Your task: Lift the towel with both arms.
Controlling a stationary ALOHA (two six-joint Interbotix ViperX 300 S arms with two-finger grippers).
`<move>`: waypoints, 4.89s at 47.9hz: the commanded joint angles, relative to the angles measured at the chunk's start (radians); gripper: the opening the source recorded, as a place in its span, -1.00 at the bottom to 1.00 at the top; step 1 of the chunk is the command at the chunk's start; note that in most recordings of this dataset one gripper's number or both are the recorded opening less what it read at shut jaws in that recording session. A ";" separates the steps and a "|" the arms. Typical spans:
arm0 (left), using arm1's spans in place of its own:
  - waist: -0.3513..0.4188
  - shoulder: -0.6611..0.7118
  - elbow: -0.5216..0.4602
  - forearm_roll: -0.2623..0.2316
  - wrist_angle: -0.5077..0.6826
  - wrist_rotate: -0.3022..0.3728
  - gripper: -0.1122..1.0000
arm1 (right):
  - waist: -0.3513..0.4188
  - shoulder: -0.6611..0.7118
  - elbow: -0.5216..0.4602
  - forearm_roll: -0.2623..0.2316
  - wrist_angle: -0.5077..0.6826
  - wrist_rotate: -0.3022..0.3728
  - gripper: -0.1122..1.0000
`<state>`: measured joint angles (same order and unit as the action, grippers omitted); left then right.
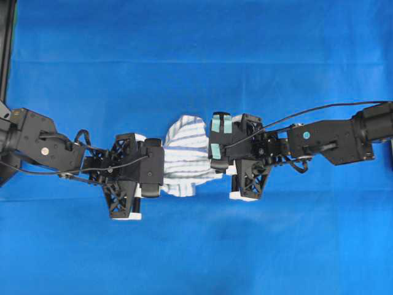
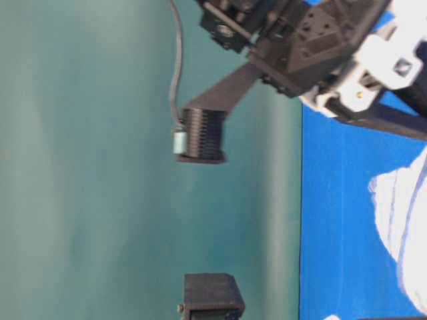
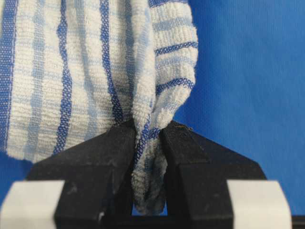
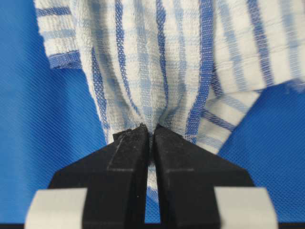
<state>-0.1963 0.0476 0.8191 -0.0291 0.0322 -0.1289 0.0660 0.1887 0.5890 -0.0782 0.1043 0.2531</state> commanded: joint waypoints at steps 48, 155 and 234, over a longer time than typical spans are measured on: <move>0.256 -0.531 -0.357 0.008 0.503 0.058 -0.63 | -0.109 -0.482 -0.314 -0.147 0.561 -0.018 -0.73; 0.241 -0.503 -0.089 -0.002 0.238 0.095 0.86 | -0.115 -0.456 -0.129 -0.302 0.433 0.147 0.35; 0.183 0.020 0.106 -0.005 -0.301 -0.005 -0.45 | -0.179 0.089 -0.097 -0.299 -0.044 0.238 -0.46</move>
<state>-0.0092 0.0752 0.9342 -0.0322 -0.2684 -0.1335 -0.1043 0.2915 0.5093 -0.3789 0.0675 0.4909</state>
